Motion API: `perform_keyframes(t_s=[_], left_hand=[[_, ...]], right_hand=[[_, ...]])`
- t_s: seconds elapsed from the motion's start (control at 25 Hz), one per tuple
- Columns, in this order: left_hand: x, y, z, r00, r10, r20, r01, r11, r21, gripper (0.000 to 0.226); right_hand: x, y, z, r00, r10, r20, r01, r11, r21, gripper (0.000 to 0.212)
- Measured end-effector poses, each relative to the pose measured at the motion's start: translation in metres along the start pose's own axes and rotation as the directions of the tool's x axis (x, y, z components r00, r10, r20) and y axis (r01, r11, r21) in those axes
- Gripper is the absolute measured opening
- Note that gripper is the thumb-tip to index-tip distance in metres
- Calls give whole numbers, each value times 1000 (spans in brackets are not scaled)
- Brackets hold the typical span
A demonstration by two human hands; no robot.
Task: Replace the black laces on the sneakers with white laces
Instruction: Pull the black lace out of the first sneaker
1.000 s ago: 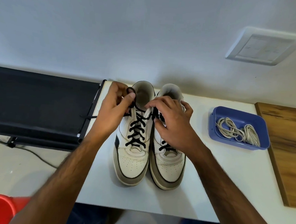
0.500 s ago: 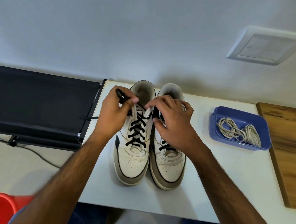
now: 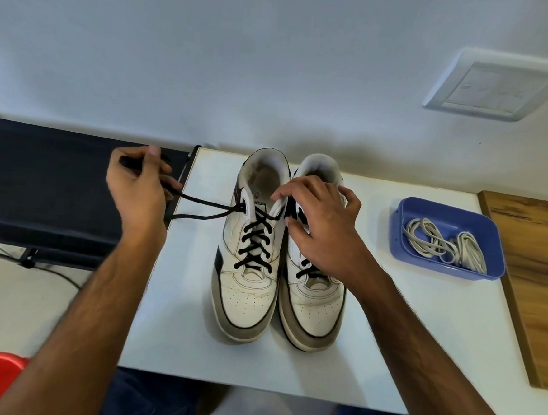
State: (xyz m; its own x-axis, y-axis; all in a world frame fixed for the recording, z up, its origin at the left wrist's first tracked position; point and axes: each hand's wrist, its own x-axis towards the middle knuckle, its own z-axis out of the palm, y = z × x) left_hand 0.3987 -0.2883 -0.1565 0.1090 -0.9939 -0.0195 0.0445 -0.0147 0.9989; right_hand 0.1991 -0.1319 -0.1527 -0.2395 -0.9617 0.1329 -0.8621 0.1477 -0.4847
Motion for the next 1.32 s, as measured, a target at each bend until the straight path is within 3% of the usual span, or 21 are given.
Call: perform_keyframes(t_s=[0.12,0.24,0.32,0.44,0.52,0.68,0.8,0.92,1.04,1.16,1.32], left_hand=[[5,-16,4,963,16,269,-103,945,312,21],[-3,-20,12,894,108,435,-376,708,597,18],[-16,-9,15,873,190,449,-457,642,616,18],[-27,-4,21,749,228,622,-620,573,536,23],[-33,-8,28,691,148,708,-641,579,505,20],[-31,-13,32,697,101,710,-621,581,526,19],[-24,-9,26,668,45,743,-553,699,454,21],[-20,-6,19,640,-2,768,-482,777,404,28],[-15,-5,13,618,-75,783,-388,837,387,28],[-13,-5,10,610,-127,782,-291,882,370,30],[-17,-4,13,611,-80,787,-302,896,326,25]], right_hand=[[0,-2,0,1000,0,-16,1,1000,16,34],[1,-5,2,999,23,-37,-22,999,35,21],[4,-10,3,998,32,-58,-32,999,11,18],[18,-23,3,998,62,-13,-63,997,-52,12],[28,-32,3,990,107,88,-96,988,-123,12],[38,-42,3,969,180,172,-160,979,-123,13],[36,-44,10,984,157,89,-154,987,-40,11],[30,-40,7,989,111,-98,-100,988,114,3],[18,-28,-7,950,113,-290,-107,994,38,14],[5,-26,-14,945,197,-261,-177,979,100,22],[14,-47,-6,977,64,-202,-71,997,-31,30]])
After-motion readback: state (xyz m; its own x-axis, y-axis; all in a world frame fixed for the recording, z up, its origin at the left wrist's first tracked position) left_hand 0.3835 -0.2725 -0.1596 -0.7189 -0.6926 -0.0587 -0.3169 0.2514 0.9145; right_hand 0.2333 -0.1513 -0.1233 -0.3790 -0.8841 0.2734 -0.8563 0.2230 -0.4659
